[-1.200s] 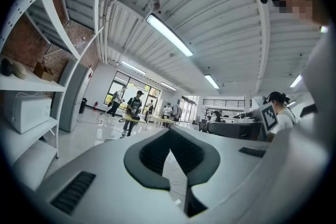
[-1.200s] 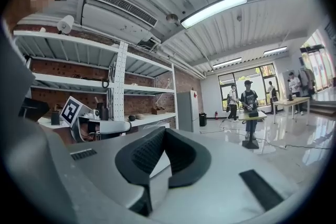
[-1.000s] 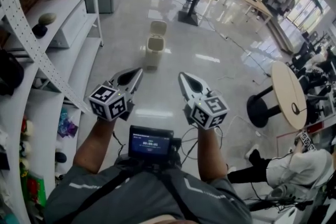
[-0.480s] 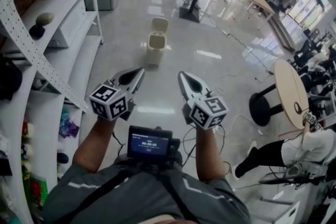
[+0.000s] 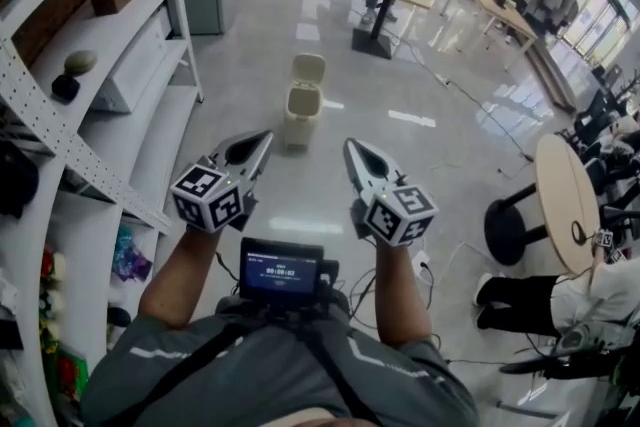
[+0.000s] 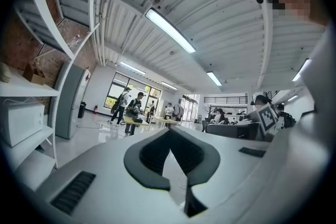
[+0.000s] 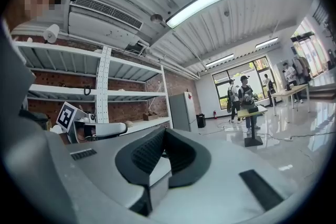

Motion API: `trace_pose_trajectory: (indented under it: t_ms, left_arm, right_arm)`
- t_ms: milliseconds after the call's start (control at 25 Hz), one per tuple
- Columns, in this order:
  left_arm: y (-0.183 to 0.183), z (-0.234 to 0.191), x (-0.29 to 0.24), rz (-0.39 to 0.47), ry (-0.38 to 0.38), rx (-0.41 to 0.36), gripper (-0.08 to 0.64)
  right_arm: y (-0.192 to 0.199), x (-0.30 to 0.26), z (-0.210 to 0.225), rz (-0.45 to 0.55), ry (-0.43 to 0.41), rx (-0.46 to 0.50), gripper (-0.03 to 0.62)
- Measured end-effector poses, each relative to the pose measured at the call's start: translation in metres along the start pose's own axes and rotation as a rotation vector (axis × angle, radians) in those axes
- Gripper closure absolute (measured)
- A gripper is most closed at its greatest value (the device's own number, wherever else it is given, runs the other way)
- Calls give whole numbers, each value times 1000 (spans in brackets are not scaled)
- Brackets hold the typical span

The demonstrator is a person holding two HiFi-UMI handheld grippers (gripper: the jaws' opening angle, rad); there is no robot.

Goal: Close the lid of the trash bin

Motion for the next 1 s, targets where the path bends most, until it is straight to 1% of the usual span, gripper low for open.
trace_pose_trajectory:
  t_ms: [200, 360, 480, 640, 760, 840, 1000]
  left_arm:
    - [-11, -18, -43, 18, -25, -13, 565]
    - [-14, -20, -76, 39, -43, -19, 565]
    - [-12, -22, -95, 34, -65, -19, 564]
    - [-13, -31, -117, 14, -68, -33, 565]
    - [-18, -38, -129, -2, -73, -60, 565]
    - [-19, -41, -135, 5, -64, -53, 565]
    - [-15, -55, -149, -1, -74, -42, 565]
  right_arm:
    - [-9, -29, 34, -12, -52, 3, 591]
    - [-17, -41, 65, -9, -95, 22, 591]
    - [-19, -47, 85, -16, -125, 37, 591]
    - [-23, -63, 109, -8, -113, 16, 591]
    - [-27, -76, 116, -3, -129, 3, 591]
    - [-27, -82, 120, -7, -141, 3, 591]
    - [-26, -93, 134, -19, -140, -1, 591]
Point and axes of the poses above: the fingertips, and each gripper's own axes: x backward along the fingers, z to its right, y out of its underside, the point moved 5 cm from there along x, backward along the fingers, and after that the axes turned 1 degree about -x, right-handed, at the moved point
